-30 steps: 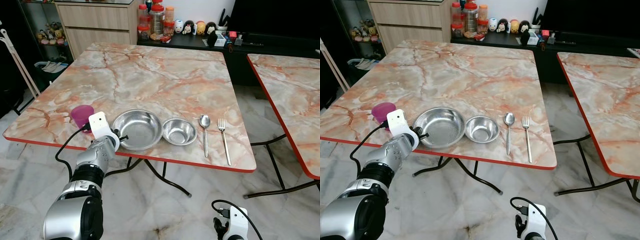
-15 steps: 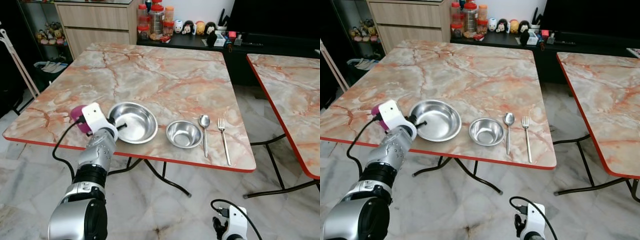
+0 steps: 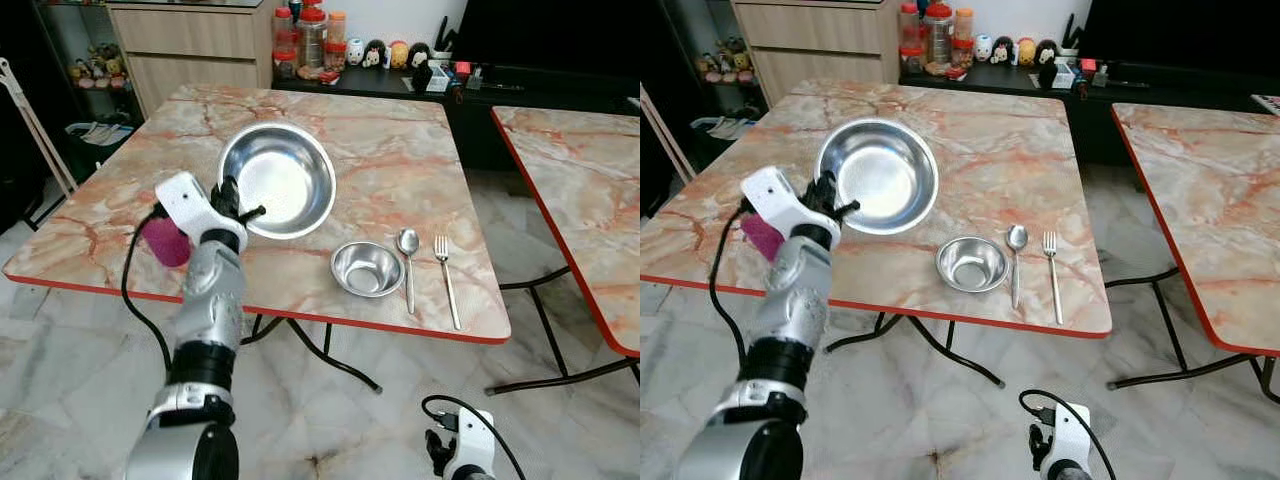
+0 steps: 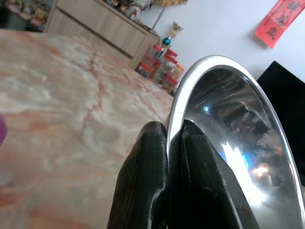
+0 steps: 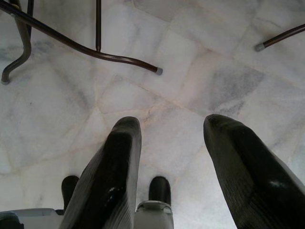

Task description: Setting the table

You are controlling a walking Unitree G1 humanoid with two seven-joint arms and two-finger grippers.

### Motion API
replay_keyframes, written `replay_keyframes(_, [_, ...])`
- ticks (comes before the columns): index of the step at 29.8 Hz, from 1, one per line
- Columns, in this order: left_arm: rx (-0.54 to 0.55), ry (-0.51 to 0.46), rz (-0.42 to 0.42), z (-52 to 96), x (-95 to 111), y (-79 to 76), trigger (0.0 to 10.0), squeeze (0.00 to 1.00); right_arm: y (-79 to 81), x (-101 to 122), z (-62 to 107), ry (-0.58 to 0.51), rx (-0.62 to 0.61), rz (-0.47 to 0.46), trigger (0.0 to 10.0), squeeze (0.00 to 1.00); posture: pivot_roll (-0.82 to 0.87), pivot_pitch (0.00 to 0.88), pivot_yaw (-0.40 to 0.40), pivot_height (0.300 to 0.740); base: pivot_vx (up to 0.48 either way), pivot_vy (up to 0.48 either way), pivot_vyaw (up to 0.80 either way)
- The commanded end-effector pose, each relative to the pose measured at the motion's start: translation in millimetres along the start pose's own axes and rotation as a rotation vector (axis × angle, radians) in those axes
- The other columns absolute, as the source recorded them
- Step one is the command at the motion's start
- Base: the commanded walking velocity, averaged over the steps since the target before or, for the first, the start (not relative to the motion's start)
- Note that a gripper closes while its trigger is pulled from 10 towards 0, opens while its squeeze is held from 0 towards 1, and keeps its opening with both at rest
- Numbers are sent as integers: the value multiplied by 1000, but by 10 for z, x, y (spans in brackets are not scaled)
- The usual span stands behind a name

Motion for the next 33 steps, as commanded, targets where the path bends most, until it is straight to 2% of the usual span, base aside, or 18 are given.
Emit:
replay_keyframes(1, [-18,-69,-3,-29,158,-60,10000,0,-37,38,0,-14,-15,-11,10000,0,-8,0,-38,728,0,-480,0])
replay_keyframes(4, [-22,-77,-4,-39,185,-69,10000,0,-80,7,8,1,-36,-21,10000,0,-11,0,-36,728,0,-480,0])
replay_keyframes(8, [-22,-95,-11,-56,229,-63,10000,0,-116,-19,19,13,-46,-21,10000,0,-13,0,-41,728,0,-480,-781])
replay_keyframes(16, [-15,-142,0,-88,366,-38,10000,0,-128,-8,26,5,-38,3,10000,0,-10,0,-47,728,0,-480,0])
replay_keyframes(33, [-28,-148,1,-73,384,-69,10000,0,-103,-46,29,16,-30,9,10000,0,-5,0,-35,728,0,-480,0])
Point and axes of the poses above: a point about 5 cm out from each wrist's last joint towards the gripper, its own z axis pointing back from the gripper into the wrist, its own x axis along the axis of the wrist's last joint, y = z × x, the point moved 4 cm from there along -z, pointing out of the wrist towards the gripper, and after that the axes turned 15 degrees about -z, right-handed, at the moved point
